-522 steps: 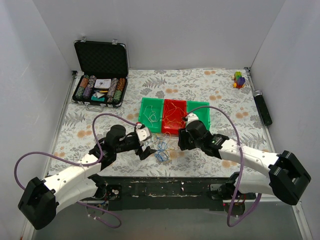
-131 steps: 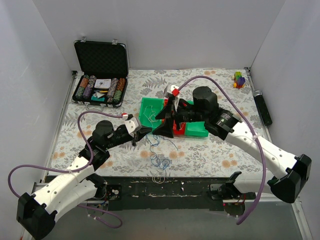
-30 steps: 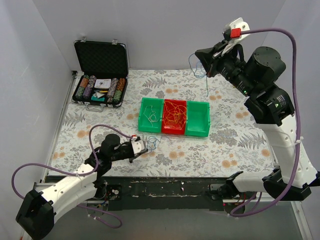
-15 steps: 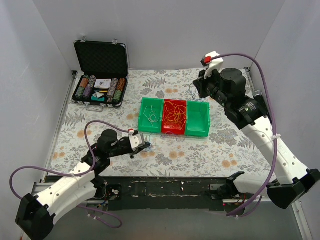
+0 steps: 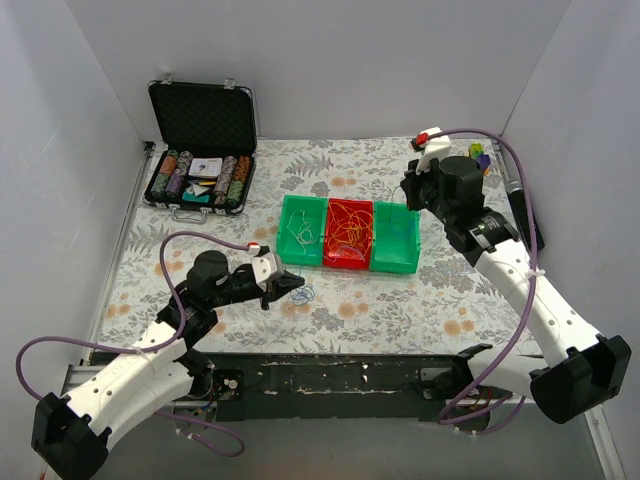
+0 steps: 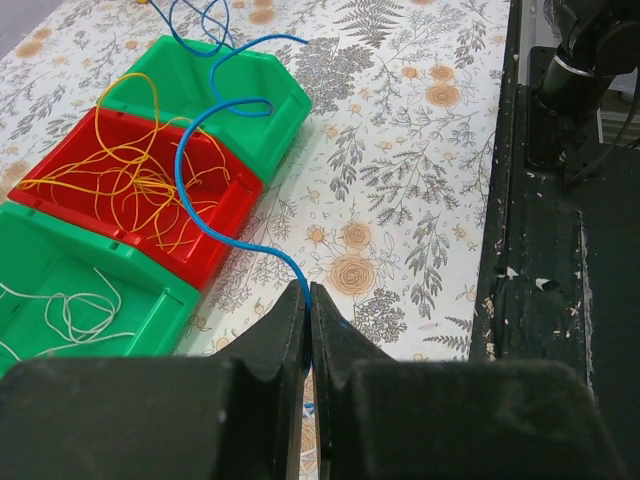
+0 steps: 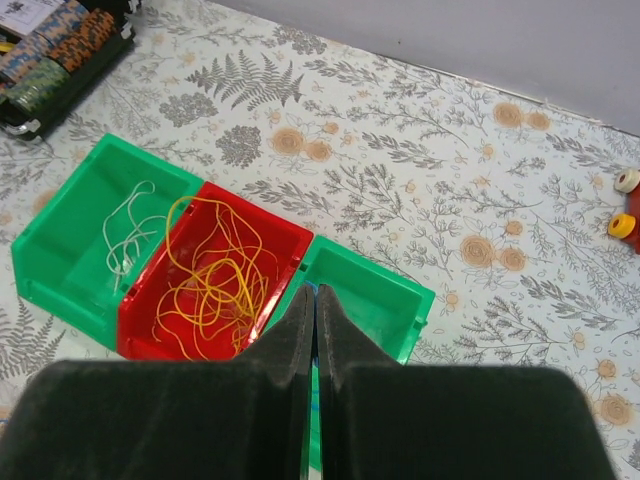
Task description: Untangle the cables
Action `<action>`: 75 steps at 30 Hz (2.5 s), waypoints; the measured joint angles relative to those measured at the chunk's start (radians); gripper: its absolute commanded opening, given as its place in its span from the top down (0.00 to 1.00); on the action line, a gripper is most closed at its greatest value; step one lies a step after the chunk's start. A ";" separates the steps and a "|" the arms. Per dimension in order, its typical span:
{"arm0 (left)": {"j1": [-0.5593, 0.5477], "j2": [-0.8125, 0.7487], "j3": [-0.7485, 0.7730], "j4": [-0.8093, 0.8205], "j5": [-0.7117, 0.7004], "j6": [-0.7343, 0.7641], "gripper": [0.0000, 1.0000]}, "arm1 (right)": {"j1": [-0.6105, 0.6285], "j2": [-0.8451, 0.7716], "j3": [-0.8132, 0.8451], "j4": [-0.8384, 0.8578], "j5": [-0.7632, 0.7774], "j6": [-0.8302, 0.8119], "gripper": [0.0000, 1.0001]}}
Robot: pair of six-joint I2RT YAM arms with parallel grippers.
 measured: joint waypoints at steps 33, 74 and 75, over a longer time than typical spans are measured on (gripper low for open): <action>0.018 -0.007 0.032 0.003 0.036 -0.084 1.00 | -0.112 0.330 -0.113 0.154 -0.080 0.108 0.51; 0.024 0.042 0.073 0.158 -0.063 -0.121 1.00 | 0.230 0.164 -0.150 0.578 -1.053 0.635 0.27; 0.024 0.044 0.075 0.159 -0.063 -0.119 1.00 | 0.243 0.187 -0.145 0.582 -1.039 0.648 0.33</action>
